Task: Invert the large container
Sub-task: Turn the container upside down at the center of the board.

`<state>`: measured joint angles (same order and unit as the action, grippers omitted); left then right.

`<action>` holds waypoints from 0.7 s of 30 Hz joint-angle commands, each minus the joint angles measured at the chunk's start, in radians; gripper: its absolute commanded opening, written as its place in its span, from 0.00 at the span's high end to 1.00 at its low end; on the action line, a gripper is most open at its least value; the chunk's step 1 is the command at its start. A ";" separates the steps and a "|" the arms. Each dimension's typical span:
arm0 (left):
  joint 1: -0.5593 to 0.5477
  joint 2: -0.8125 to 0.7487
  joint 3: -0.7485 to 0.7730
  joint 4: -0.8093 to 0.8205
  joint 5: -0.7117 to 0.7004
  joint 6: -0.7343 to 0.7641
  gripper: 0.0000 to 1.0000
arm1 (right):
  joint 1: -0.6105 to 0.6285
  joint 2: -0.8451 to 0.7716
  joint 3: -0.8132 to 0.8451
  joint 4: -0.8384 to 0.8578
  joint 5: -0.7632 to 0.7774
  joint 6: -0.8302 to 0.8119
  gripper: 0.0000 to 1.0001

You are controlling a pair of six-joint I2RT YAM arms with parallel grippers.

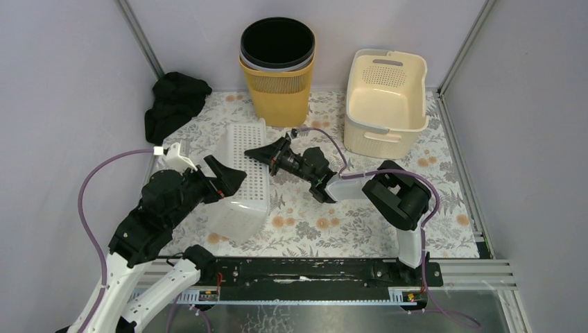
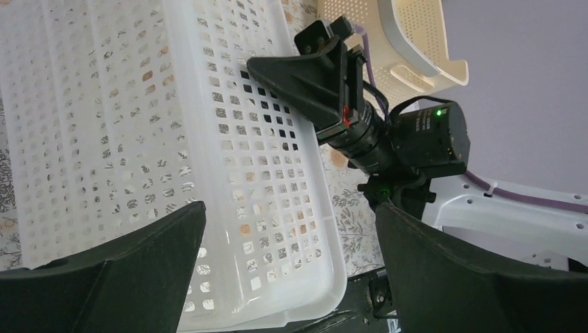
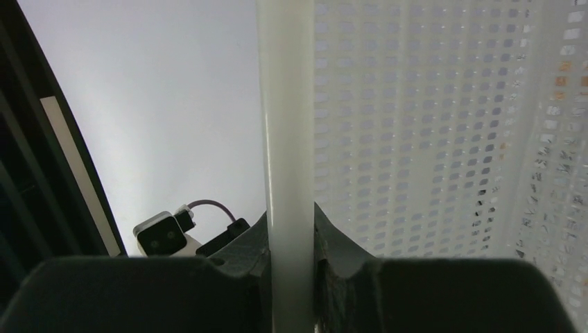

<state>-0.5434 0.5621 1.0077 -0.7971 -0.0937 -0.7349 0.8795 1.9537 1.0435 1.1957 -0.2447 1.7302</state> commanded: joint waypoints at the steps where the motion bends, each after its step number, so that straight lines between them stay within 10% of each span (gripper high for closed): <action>1: -0.004 0.012 0.028 0.031 0.002 -0.004 0.00 | -0.007 -0.014 -0.051 0.166 0.030 0.039 0.99; 11: -0.004 0.030 0.019 0.053 0.015 -0.004 0.00 | -0.022 -0.090 -0.187 0.034 0.009 -0.051 0.60; 21: -0.004 0.030 0.012 0.062 0.024 -0.009 0.00 | -0.039 -0.076 -0.261 0.041 -0.008 -0.055 0.46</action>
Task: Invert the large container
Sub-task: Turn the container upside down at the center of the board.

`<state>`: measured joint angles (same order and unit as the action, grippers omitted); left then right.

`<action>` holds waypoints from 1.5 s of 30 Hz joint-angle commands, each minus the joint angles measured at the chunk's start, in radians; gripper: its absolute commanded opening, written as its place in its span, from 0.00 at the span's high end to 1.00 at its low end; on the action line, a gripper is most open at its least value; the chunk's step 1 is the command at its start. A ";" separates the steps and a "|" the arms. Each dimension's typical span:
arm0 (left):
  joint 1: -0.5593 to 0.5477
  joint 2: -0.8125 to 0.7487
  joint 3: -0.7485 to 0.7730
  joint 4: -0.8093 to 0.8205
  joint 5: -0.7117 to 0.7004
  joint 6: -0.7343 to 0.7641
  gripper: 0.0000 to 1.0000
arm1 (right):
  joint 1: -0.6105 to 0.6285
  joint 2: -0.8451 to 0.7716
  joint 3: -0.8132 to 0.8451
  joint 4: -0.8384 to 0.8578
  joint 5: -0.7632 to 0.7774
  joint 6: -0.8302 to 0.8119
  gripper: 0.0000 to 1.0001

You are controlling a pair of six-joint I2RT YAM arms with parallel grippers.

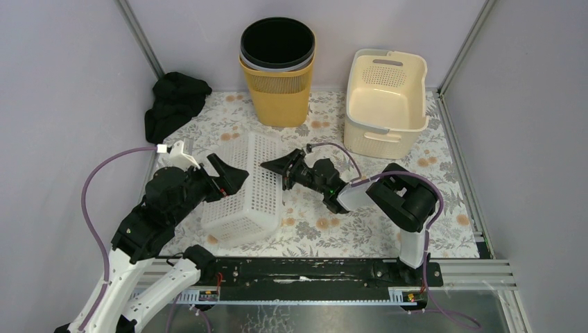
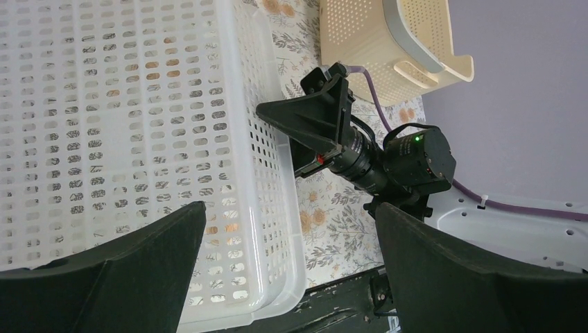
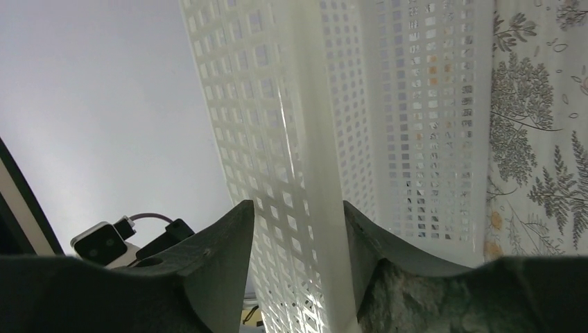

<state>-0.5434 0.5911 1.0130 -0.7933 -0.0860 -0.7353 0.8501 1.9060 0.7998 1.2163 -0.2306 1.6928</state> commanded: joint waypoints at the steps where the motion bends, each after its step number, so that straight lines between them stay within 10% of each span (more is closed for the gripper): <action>1: -0.004 0.001 0.006 0.058 0.017 -0.009 0.00 | -0.011 -0.027 -0.022 0.019 -0.024 -0.018 0.46; 45: -0.004 -0.021 -0.030 0.070 0.025 -0.022 0.00 | -0.035 -0.064 -0.070 -0.300 -0.030 -0.164 0.35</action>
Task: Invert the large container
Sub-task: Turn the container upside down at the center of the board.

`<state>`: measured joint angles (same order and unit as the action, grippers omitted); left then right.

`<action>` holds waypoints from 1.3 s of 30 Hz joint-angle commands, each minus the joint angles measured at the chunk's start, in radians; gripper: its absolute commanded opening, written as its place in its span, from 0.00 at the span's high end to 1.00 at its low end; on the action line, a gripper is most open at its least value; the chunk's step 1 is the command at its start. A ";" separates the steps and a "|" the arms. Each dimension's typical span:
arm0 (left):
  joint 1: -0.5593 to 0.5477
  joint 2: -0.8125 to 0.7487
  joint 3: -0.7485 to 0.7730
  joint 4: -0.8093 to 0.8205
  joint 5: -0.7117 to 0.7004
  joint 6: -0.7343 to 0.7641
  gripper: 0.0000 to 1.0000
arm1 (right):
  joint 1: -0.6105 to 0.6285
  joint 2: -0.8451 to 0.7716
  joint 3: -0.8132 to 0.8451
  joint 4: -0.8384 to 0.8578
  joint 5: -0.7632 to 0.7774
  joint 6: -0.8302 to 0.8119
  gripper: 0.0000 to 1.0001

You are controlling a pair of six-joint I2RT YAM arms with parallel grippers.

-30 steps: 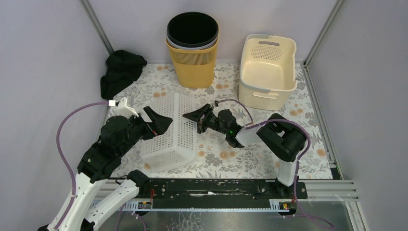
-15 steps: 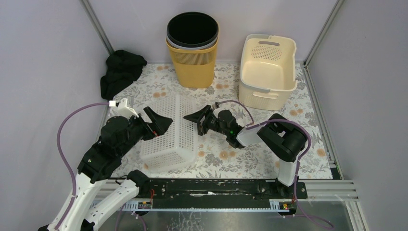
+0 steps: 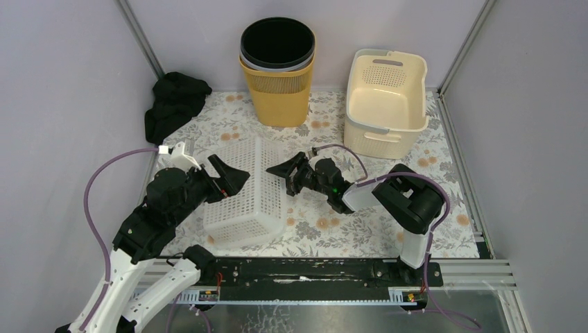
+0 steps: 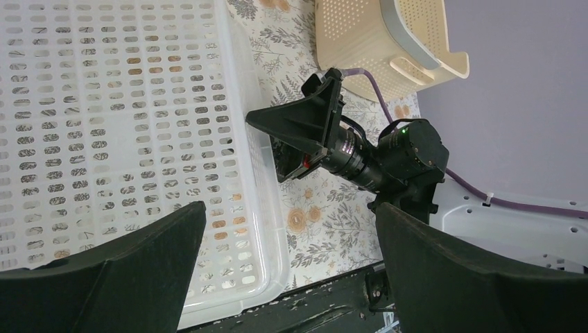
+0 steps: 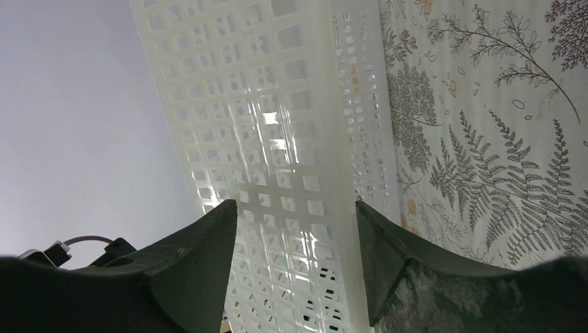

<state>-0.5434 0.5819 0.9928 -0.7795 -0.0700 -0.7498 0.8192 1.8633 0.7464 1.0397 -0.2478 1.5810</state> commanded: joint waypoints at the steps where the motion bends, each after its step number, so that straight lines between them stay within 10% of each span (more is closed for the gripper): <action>1: -0.004 -0.011 -0.010 0.056 0.011 -0.008 0.00 | -0.005 -0.021 -0.016 -0.126 -0.014 -0.054 0.35; 35: -0.004 0.003 -0.007 0.064 0.022 -0.008 0.00 | -0.021 -0.012 -0.036 -0.305 0.002 -0.174 0.33; 39: -0.004 0.001 -0.011 0.064 0.022 -0.009 0.00 | -0.022 -0.010 -0.033 -0.334 0.005 -0.190 0.21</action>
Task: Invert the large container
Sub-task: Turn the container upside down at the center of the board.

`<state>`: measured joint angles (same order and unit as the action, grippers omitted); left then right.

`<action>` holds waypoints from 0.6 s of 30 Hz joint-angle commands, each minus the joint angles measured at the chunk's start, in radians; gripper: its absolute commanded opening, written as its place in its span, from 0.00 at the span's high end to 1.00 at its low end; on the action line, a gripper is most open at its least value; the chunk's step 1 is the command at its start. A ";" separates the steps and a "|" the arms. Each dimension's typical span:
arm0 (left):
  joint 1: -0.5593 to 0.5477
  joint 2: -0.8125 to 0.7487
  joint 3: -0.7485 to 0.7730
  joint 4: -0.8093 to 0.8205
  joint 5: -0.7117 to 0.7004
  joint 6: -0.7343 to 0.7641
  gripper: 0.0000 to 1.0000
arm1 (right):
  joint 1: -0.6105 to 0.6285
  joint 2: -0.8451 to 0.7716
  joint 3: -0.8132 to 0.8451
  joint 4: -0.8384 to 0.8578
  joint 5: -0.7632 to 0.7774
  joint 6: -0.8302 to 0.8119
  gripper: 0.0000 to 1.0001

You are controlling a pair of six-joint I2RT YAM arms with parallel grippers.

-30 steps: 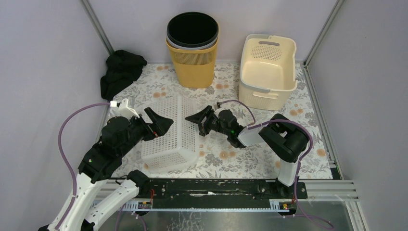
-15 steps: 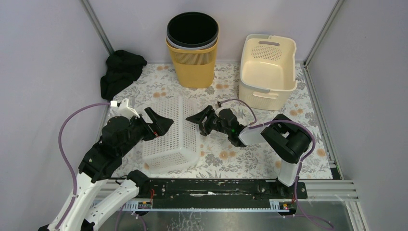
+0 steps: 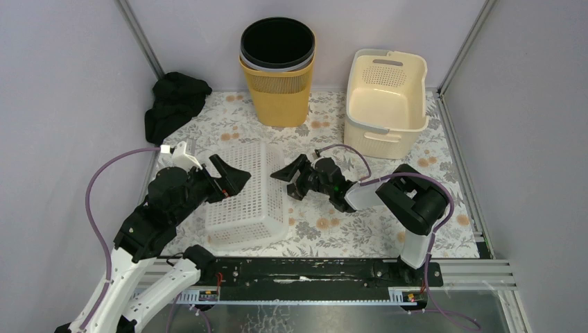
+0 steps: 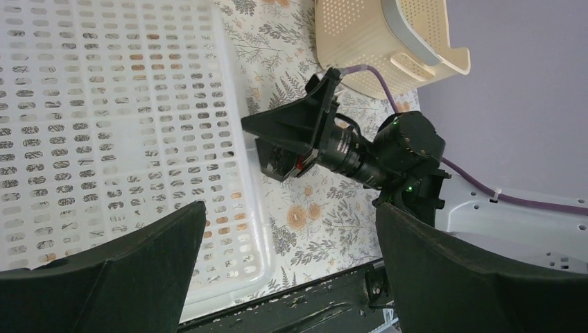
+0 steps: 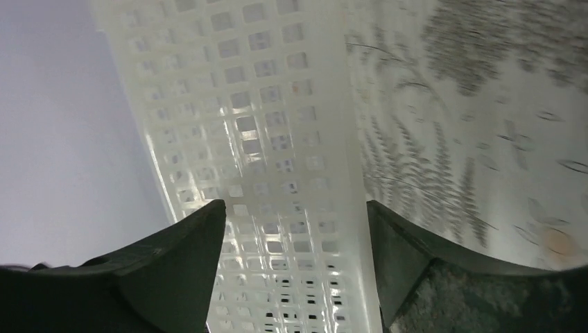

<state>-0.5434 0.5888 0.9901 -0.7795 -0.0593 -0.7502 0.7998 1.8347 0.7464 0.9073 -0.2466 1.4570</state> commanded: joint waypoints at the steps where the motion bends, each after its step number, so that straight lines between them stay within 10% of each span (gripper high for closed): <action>1: -0.004 -0.006 -0.008 0.064 0.011 -0.009 0.00 | -0.003 0.019 -0.034 -0.205 0.004 -0.069 0.20; 18: -0.005 -0.010 -0.018 0.067 0.013 -0.014 0.00 | -0.005 0.041 -0.044 -0.184 -0.005 -0.068 0.20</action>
<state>-0.5434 0.5884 0.9802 -0.7784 -0.0593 -0.7578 0.7982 1.8675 0.7074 0.7300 -0.2481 1.3979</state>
